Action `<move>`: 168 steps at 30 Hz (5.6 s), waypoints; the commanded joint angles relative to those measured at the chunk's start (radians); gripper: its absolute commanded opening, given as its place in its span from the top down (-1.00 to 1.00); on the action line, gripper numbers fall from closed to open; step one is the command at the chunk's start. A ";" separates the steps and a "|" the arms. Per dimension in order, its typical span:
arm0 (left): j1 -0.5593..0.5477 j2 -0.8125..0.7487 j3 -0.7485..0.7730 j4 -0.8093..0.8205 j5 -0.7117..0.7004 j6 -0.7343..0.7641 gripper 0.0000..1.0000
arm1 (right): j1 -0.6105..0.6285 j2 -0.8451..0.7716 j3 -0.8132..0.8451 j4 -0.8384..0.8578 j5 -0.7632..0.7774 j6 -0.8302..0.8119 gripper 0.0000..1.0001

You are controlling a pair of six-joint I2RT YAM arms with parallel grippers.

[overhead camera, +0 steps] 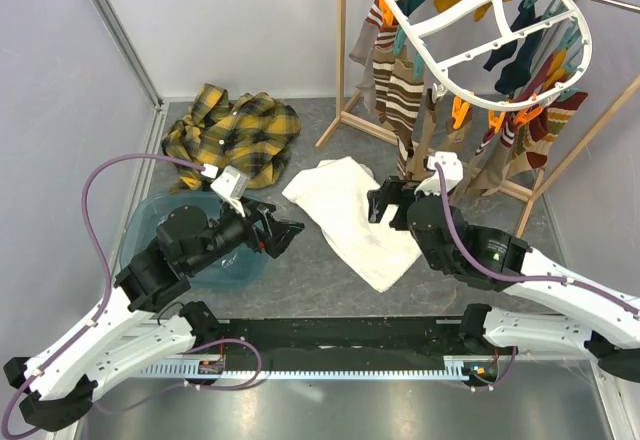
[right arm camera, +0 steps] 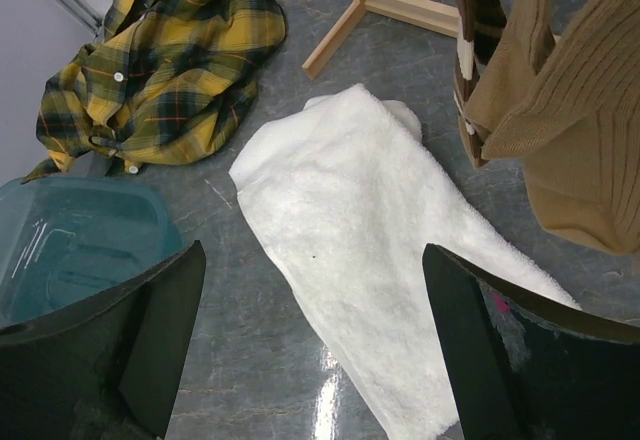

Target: Remove the socks clipped to the hanger

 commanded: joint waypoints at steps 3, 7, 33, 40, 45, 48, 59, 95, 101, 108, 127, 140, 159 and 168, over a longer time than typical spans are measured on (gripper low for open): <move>-0.002 0.010 0.001 0.048 -0.008 0.025 -0.93 | 0.003 0.054 0.034 -0.036 0.091 -0.083 -0.96; -0.002 0.027 -0.010 0.065 -0.018 0.048 -0.93 | 0.002 0.102 0.122 -0.121 0.240 -0.224 -0.96; -0.002 0.104 0.007 0.074 0.064 0.035 -0.90 | -0.514 0.220 0.283 -0.096 -0.042 -0.419 -0.02; -0.002 0.122 0.029 0.099 0.092 0.045 -0.89 | -0.515 0.179 0.275 -0.075 -0.062 -0.431 0.83; -0.002 0.200 0.081 0.208 0.103 0.110 -0.89 | -0.515 0.150 0.385 -0.156 -0.223 -0.394 1.00; -0.002 0.266 0.121 0.298 0.135 0.136 -0.89 | -0.515 0.137 0.432 -0.222 -0.301 -0.371 1.00; -0.018 0.635 0.355 0.521 0.344 0.187 -0.88 | -0.517 0.053 0.432 -0.210 -0.433 -0.310 1.00; -0.130 0.879 0.400 0.668 0.476 0.140 0.96 | -0.517 0.071 0.671 -0.412 -0.273 -0.146 -0.29; -0.128 0.850 0.377 0.668 0.494 0.095 0.97 | -0.517 0.151 0.824 -0.443 -0.196 -0.212 -0.32; -0.130 0.859 0.377 0.660 0.520 0.052 0.96 | -0.515 0.214 0.877 -0.441 -0.154 -0.252 -0.36; -0.128 0.826 0.402 0.618 0.526 0.029 0.97 | -0.515 0.243 0.731 -0.305 -0.130 -0.348 -0.22; -0.130 0.820 0.405 0.584 0.519 0.032 0.96 | -0.515 0.242 0.690 -0.210 -0.094 -0.402 0.83; -0.095 0.630 0.342 0.041 -0.360 -0.005 0.96 | -0.515 0.038 0.492 -0.256 -0.340 -0.403 -0.92; 0.235 0.394 0.279 -0.260 -0.606 -0.170 0.97 | -0.517 -0.169 0.280 -0.236 -0.459 -0.393 -0.96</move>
